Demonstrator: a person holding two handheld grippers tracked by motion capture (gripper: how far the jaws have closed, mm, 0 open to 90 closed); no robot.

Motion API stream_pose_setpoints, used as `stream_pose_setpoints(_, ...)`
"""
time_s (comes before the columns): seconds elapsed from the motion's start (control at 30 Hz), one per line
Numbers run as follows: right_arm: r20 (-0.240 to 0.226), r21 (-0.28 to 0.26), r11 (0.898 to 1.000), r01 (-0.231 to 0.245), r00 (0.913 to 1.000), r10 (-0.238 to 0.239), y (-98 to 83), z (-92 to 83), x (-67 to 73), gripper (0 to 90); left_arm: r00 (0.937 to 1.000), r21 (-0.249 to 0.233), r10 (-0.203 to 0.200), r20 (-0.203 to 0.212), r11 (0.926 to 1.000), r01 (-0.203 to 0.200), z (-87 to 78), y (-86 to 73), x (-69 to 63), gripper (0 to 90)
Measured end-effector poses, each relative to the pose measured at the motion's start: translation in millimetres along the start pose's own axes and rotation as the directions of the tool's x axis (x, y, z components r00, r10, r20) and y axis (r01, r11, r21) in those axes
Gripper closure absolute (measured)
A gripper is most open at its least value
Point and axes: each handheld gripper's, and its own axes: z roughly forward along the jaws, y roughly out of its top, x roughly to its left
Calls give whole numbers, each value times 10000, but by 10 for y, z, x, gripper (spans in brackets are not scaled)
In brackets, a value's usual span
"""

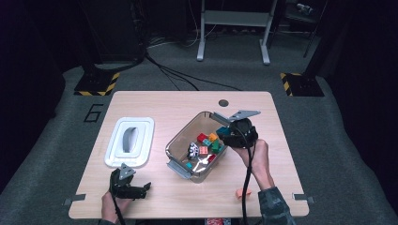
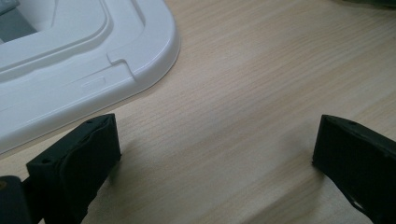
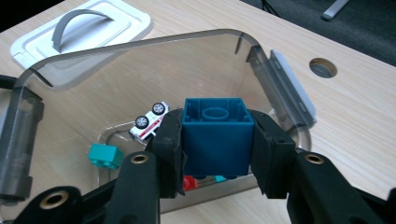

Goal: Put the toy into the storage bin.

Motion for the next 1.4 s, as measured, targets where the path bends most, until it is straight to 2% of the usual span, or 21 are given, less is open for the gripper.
stream_pose_setpoints(0.07, -86, -6, 10000, 62, 9999, -63, 6, 15, 15, 587, 10000, -84, -94, -16, 9999, 94, 6, -1, -6, 6)
stream_pose_setpoints(0.3, -370, 141, 9997, 193, 9991, -188, -5, 89, 84, 586, 10000, -10, -3, -5, 10000, 3, 1, 0, 0, 6)
stream_pose_setpoints(0.43, -577, 437, 9987, 272, 9980, -247, -40, 163, 166, 586, 10000, -10, -4, -4, 10000, 4, 1, 0, -1, 6)
stream_pose_setpoints(0.47, -631, 466, 9980, 433, 9972, -403, -45, 180, 170, 587, 10000, -9, -4, -4, 10000, 4, 1, 0, 0, 6)
stream_pose_setpoints(0.83, -1014, 1158, 9905, 747, 9929, -630, -148, 331, 287, 586, 10000, -12, -5, -6, 10000, 5, 1, 0, 0, 6)
stream_pose_setpoints(1.3, -978, 1253, 9888, 816, 9928, -695, -197, 303, 298, 578, 10000, -12, -9, -8, 10000, 9, 1, 0, -1, 6)
stream_pose_setpoints(1.4, -987, 1211, 9897, 761, 9930, -643, -194, 301, 293, 510, 10000, -9, -6, -5, 10000, 6, 1, 0, -1, 6)
